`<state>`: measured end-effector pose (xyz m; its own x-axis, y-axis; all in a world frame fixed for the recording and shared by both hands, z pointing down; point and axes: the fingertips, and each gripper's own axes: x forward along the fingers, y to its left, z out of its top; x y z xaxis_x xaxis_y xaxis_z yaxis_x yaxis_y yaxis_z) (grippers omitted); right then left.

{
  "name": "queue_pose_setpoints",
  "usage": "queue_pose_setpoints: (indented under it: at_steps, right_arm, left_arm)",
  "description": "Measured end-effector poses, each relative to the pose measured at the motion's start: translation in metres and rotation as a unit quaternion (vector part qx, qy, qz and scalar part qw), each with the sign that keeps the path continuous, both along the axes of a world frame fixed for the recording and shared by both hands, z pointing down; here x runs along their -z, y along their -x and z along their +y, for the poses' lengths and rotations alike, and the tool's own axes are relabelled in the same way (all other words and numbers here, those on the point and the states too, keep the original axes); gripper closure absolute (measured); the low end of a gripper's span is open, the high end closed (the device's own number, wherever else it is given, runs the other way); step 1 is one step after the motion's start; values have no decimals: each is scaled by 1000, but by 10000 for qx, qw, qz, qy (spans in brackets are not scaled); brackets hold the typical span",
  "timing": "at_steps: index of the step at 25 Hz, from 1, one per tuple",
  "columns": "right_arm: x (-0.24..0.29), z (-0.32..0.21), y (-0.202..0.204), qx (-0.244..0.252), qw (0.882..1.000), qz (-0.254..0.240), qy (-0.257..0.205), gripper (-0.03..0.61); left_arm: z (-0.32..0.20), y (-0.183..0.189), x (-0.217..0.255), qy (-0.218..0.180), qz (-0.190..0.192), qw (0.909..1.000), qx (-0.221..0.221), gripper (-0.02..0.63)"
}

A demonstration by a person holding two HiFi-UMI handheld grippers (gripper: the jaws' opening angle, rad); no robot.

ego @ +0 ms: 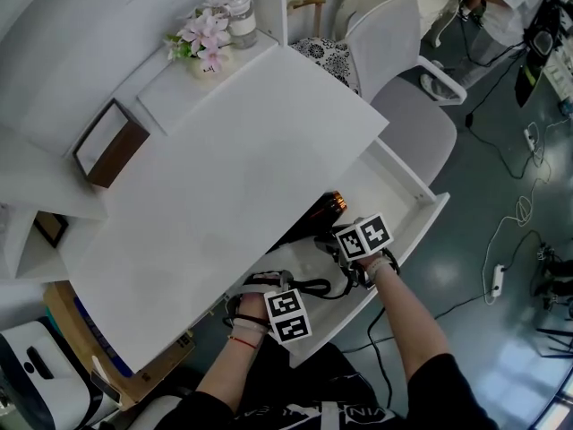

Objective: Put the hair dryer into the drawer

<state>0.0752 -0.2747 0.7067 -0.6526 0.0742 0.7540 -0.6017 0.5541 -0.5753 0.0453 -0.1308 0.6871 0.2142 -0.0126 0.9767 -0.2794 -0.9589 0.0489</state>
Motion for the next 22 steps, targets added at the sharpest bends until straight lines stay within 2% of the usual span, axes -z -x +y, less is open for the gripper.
queue_pose_setpoints:
  at_steps: [12, 22]
  right_arm:
    - [-8, 6, -3, 143, 9998, 27, -164, 397]
    - [-15, 10, -4, 205, 9990, 306, -270, 397]
  left_arm:
    - [5, -1, -16, 26, -147, 9996, -234, 456]
    - [10, -1, -25, 51, -212, 9992, -331, 455]
